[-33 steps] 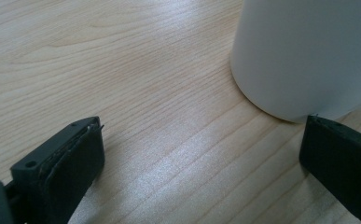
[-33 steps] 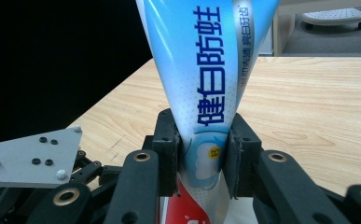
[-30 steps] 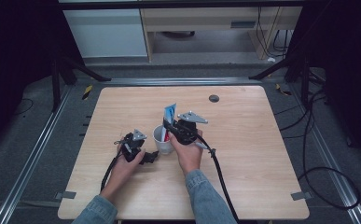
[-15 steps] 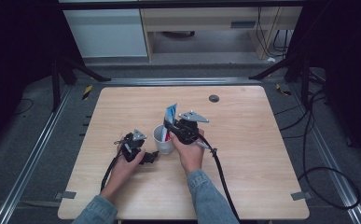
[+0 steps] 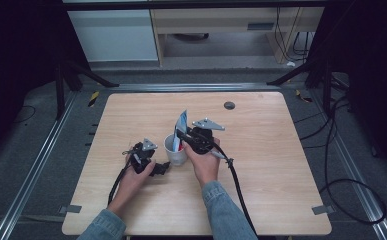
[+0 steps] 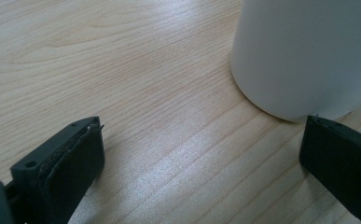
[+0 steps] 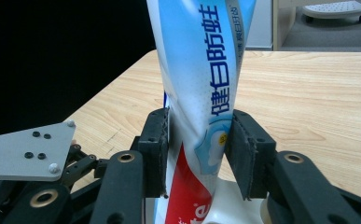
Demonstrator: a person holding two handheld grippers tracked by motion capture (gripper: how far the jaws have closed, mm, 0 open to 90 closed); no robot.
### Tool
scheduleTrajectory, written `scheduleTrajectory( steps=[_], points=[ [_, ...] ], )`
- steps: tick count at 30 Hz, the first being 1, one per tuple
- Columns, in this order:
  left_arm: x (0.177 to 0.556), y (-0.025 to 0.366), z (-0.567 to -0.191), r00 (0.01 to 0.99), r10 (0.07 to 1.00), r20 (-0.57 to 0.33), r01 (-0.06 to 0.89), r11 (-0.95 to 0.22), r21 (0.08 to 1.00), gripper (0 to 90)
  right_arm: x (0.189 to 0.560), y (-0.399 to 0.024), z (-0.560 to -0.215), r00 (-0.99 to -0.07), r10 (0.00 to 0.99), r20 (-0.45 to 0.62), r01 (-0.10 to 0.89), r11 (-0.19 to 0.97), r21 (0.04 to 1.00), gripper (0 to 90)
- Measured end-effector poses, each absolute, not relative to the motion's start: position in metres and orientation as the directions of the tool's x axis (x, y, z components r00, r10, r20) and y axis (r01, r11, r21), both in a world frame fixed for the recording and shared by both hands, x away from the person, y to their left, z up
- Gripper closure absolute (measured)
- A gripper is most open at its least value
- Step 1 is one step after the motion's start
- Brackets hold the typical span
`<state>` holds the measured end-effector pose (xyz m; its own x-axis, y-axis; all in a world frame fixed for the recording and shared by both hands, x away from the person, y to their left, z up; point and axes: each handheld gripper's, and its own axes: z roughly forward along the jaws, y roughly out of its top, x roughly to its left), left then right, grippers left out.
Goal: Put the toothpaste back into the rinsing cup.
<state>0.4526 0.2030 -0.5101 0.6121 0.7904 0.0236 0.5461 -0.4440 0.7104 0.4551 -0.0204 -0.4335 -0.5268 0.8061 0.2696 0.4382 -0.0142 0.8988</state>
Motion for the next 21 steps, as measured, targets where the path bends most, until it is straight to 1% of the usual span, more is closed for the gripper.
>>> scheduleTrajectory(
  steps=[8,13,15,21],
  points=[
    [0.4526,0.2028,-0.5102,0.611,0.792,0.022,0.546,-0.442,0.712,0.0,0.4552,-0.0202,-0.4317,-0.529,0.808,0.26,0.438,-0.003,0.899,59.1],
    [0.4526,0.2028,-0.5102,0.611,0.792,0.022,0.546,-0.441,0.712,0.0,0.4551,-0.0215,-0.4311,-0.526,0.813,0.25,0.436,0.005,0.9,55.9],
    [0.4527,0.2029,-0.5102,0.612,0.79,0.024,0.545,-0.443,0.712,0.0,0.4543,-0.0216,-0.43,-0.521,0.822,0.23,0.428,0.019,0.903,52.9],
    [0.4527,0.2029,-0.5102,0.612,0.79,0.024,0.545,-0.443,0.712,0.0,0.4516,-0.0206,-0.4259,-0.513,0.84,0.177,0.421,0.067,0.905,47.7]
  ],
)
